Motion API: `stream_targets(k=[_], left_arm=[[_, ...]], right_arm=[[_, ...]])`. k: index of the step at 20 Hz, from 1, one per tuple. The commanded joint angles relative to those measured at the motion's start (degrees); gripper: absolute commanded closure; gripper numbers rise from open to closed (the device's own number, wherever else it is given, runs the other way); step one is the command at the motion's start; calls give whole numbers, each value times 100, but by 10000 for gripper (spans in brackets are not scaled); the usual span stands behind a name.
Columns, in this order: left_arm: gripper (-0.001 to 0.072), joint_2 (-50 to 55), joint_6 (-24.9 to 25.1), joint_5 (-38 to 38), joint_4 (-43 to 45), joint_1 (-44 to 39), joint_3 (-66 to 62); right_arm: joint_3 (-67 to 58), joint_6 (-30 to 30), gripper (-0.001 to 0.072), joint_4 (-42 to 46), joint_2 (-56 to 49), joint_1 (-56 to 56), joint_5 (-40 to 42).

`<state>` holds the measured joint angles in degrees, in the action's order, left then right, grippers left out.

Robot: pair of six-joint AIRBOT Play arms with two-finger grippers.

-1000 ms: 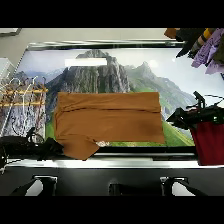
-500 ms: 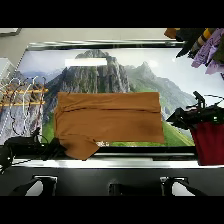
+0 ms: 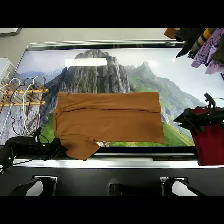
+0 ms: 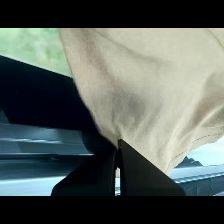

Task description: Fold the clothes and pants, and hang the long-sleeved shirts on hangers.

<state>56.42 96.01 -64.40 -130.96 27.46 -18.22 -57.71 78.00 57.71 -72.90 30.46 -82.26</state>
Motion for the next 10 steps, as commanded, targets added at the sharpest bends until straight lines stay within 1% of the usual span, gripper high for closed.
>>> stream_targets(k=[1,2,4,6,10], left_arm=[[692,2,22,-15,4,-4,4],[692,2,22,-15,4,-4,2],[692,2,20,-20,2,-4,2],[692,2,20,-66,4,-4,2],[692,2,20,-155,2,-4,0]], right_arm=[[337,-184,288,57,-350,326,-181],[520,-271,287,35,-415,328,-66],[909,-420,255,44,-498,328,251],[1250,-551,253,24,-542,328,527],[1766,-1054,254,-179,-579,328,798]])
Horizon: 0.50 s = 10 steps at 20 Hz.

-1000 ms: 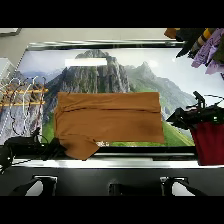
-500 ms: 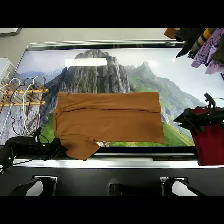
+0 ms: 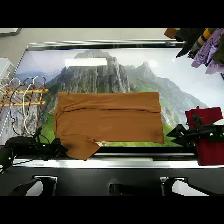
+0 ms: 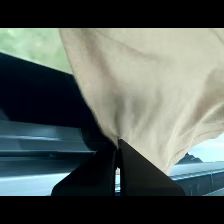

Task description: Fold the clothes and pants, and hang the long-sleeved shirts on hangers.

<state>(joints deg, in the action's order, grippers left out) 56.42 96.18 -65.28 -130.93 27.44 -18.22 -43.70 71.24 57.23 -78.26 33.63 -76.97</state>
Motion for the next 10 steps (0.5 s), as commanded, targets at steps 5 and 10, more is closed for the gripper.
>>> stream_targets(k=[5,10], left_arm=[[692,2,0,-74,0,-2,0],[692,2,0,-74,2,-2,0]], right_arm=[[503,-717,256,-514,-46,9,448],[527,-590,276,-361,-50,-800,669]])
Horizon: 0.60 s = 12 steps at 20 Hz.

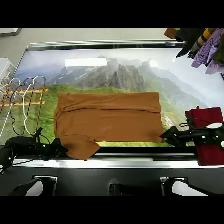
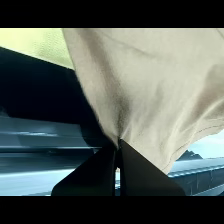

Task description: Fold the clothes and pants, and hang the long-sleeved shirts on hangers.

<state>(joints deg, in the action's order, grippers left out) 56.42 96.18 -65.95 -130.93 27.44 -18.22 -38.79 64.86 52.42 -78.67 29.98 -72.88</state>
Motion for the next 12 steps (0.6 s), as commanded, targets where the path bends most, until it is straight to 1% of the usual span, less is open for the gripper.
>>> stream_targets(k=[1,2,3,4,5,7,9,12], left_arm=[[692,2,0,-4,2,-2,0],[692,2,0,-7,2,-2,0],[692,2,0,-9,2,-2,0],[692,2,0,-11,2,-2,-2],[692,2,0,-11,2,0,-2],[692,0,2,-55,2,7,-39],[693,-15,2,-348,31,90,-203],[693,-216,0,-1088,245,348,-535]], right_arm=[[35,166,295,131,-9,-603,367],[35,269,389,127,-7,-710,446],[35,269,495,66,-7,-713,459],[35,269,585,37,9,-697,428],[33,243,624,70,37,-695,380],[33,227,681,79,188,-697,264],[33,234,680,107,442,-697,98],[33,577,681,542,859,-697,-372]])
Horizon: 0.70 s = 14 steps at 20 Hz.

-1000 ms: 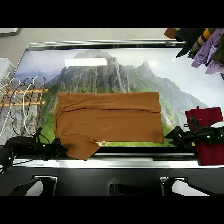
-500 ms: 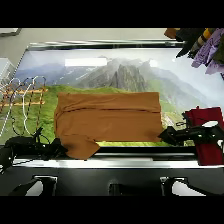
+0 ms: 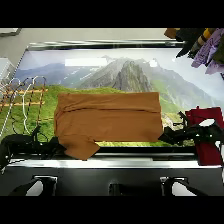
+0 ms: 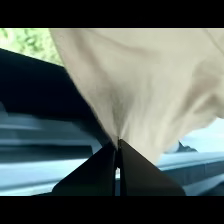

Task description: Fold the clothes and pants, and hang the long-sleeved shirts on hangers.

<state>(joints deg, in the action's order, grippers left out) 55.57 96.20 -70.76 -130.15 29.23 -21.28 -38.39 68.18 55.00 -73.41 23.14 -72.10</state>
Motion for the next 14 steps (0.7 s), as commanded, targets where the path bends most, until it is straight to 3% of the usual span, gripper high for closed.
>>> stream_targets(k=[1,5,8,11,14], left_arm=[[694,-302,-24,-850,260,260,-297],[694,-1268,-645,-1530,870,426,-319],[694,-1974,-778,-1784,966,424,-321],[695,-2006,-750,-1447,597,420,-424],[695,-1344,-656,-715,409,214,-953]], right_arm=[[-7,398,681,564,492,-13,-691],[-4,1088,681,1486,1285,-13,-1294],[-4,1248,682,1576,1853,-17,-1427],[-17,855,682,859,1908,-20,-776],[-374,470,683,564,1554,-20,22]])
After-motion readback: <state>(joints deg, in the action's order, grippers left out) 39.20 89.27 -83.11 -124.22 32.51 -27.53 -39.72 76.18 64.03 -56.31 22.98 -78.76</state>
